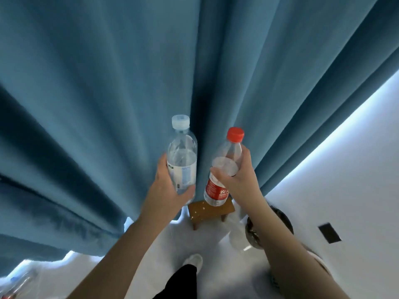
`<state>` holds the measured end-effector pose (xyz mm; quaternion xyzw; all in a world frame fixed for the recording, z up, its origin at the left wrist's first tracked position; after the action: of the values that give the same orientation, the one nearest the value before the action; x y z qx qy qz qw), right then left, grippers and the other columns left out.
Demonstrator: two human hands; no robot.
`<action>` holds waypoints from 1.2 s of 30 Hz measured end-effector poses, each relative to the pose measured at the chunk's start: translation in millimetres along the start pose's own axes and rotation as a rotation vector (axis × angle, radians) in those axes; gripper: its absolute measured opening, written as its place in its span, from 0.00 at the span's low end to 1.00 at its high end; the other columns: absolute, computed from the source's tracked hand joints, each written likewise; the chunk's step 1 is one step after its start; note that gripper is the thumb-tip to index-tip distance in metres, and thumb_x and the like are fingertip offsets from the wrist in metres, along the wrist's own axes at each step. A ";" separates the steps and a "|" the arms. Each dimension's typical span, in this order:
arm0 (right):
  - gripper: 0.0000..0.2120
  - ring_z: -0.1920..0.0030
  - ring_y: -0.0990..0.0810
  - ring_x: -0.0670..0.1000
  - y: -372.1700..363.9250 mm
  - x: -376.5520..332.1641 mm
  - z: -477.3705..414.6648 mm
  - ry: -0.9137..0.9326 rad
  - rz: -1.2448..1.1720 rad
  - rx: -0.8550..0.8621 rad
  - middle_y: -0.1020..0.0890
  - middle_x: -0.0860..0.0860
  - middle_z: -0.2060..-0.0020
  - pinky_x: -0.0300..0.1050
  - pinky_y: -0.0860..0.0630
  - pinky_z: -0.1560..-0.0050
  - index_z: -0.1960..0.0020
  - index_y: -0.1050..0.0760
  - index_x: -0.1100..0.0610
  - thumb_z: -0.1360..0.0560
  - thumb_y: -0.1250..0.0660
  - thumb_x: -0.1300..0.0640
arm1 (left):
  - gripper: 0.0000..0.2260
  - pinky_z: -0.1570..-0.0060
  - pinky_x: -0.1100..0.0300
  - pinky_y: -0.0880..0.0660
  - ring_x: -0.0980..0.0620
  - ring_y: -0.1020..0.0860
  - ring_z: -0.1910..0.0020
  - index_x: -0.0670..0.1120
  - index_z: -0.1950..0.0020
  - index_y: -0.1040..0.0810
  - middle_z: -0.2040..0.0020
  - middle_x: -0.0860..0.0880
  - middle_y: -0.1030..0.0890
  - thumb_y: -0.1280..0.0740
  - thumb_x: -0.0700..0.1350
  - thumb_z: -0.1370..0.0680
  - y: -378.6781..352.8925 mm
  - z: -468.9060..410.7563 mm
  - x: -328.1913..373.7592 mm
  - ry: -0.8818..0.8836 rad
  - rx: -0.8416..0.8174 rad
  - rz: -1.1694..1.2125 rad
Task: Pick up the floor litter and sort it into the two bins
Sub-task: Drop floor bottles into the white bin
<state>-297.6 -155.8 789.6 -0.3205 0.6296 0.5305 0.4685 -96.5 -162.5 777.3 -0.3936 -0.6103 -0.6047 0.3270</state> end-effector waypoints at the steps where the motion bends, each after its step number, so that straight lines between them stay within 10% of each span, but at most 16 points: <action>1: 0.34 0.46 0.23 0.46 12.2 6.6 -4.5 -0.008 0.001 0.021 0.23 0.41 0.46 0.51 0.23 0.43 0.32 0.41 0.42 0.31 0.26 0.53 | 0.42 0.41 0.55 0.27 0.52 0.26 0.39 0.54 0.26 0.47 0.34 0.53 0.29 0.24 0.47 0.32 -15.6 -8.6 2.7 -0.006 -0.032 0.000; 14: 0.34 0.46 0.22 0.44 244.4 108.3 -11.2 -0.246 -0.004 0.585 0.24 0.42 0.45 0.52 0.23 0.42 0.34 0.41 0.39 0.31 0.25 0.54 | 0.43 0.52 0.61 0.28 0.47 0.25 0.41 0.54 0.25 0.51 0.33 0.50 0.28 0.26 0.53 0.31 -263.3 -91.4 119.3 -0.314 -0.490 -0.100; 20: 0.34 0.45 0.24 0.46 322.2 185.4 47.4 -0.404 -0.109 0.833 0.24 0.46 0.45 0.47 0.24 0.45 0.32 0.40 0.45 0.30 0.25 0.59 | 0.39 0.51 0.47 0.23 0.44 0.25 0.43 0.59 0.31 0.48 0.35 0.49 0.28 0.26 0.49 0.32 -378.4 -64.2 161.5 -0.380 -0.688 -0.088; 36: 0.33 0.48 0.23 0.53 417.4 512.2 180.5 -1.037 -0.342 0.779 0.26 0.56 0.42 0.45 0.27 0.52 0.30 0.41 0.53 0.28 0.27 0.56 | 0.32 0.47 0.52 0.25 0.52 0.26 0.47 0.53 0.35 0.42 0.45 0.53 0.28 0.28 0.46 0.32 -681.7 75.9 37.4 -0.063 -1.201 -0.291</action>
<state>-810.5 163.6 467.1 0.0728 0.4089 0.2682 0.8693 -705.6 -55.7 478.2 -0.4393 -0.2198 -0.8693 -0.0556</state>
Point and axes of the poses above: each hand's wrist, its own z-axis away from the middle knuckle, its own y-axis out of the back of the hand, x = y × z, the point moved 9 cm from there along -z, towards the middle knuckle
